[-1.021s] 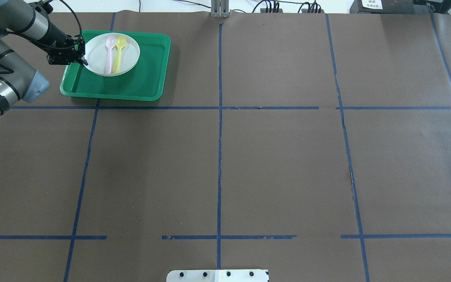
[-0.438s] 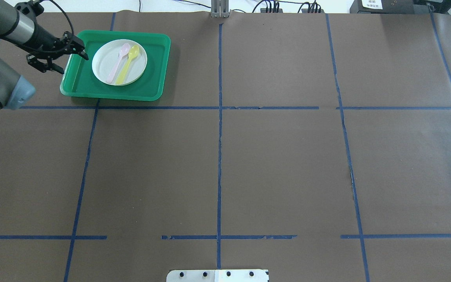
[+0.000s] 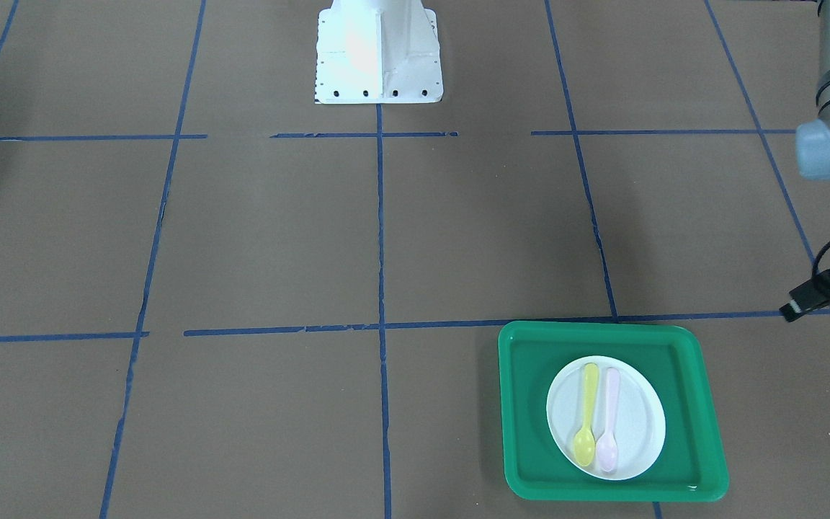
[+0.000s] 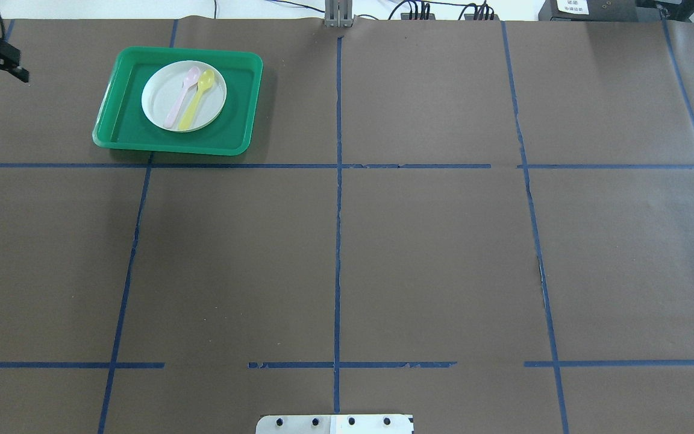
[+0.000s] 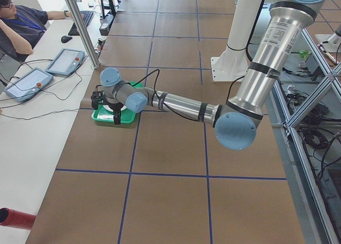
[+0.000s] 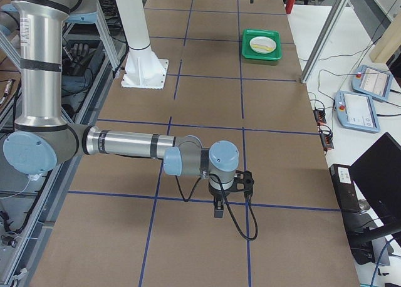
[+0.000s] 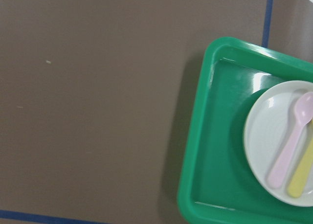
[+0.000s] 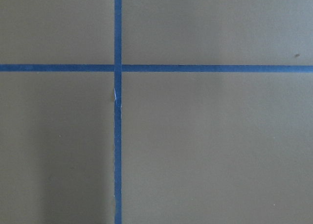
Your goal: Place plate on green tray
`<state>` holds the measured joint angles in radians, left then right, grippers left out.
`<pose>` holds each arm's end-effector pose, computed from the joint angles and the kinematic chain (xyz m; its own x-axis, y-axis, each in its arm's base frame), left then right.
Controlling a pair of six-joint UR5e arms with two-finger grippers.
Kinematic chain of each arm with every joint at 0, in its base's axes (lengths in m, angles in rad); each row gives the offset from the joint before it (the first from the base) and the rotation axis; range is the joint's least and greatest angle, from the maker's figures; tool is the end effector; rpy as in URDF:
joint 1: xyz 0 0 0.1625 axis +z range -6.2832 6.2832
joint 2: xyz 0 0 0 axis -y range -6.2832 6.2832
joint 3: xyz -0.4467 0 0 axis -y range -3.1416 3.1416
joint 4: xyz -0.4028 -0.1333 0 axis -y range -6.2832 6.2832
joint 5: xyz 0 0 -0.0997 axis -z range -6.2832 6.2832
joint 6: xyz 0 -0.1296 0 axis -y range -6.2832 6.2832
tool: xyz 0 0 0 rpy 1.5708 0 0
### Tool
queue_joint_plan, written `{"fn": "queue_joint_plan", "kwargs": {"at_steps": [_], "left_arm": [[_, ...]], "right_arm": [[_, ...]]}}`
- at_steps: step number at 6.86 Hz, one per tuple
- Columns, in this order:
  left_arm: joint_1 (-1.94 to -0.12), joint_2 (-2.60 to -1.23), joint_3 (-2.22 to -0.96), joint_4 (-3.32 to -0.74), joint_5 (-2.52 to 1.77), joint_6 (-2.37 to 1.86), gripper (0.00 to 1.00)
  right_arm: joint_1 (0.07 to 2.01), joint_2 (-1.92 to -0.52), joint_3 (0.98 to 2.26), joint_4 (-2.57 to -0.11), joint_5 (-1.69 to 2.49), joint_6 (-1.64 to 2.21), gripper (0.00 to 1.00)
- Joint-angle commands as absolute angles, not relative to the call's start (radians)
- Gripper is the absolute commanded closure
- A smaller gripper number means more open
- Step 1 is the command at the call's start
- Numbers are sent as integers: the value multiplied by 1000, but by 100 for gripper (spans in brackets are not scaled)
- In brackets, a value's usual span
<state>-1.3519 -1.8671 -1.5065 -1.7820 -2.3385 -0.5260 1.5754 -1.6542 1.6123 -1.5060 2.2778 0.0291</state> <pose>0.0994 -0.6463 0.5386 0.6500 -0.0562 -0.7579 0.1505 0.9870 0.0559 0.0513 -0.4669 0.7207 0.7599 0.0177 0.6498 -0.0267 0.9996 0.0040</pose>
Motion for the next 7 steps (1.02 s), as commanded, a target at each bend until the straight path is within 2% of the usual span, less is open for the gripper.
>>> {"fn": "queue_joint_plan", "kwargs": {"at_steps": [1, 4, 7], "left_arm": [[-1495, -1676, -1643, -1625, -2307, -101, 0], [-1572, -1482, -1663, -1632, -2306, 135, 0], [-1571, -1508, -1663, -1634, -2269, 132, 0]], "right_arm": [[1575, -1654, 1612, -1505, 2278, 29, 0], [1575, -1655, 1612, -1506, 2278, 29, 0], [1575, -1655, 1612, -1505, 2278, 29, 0]]}}
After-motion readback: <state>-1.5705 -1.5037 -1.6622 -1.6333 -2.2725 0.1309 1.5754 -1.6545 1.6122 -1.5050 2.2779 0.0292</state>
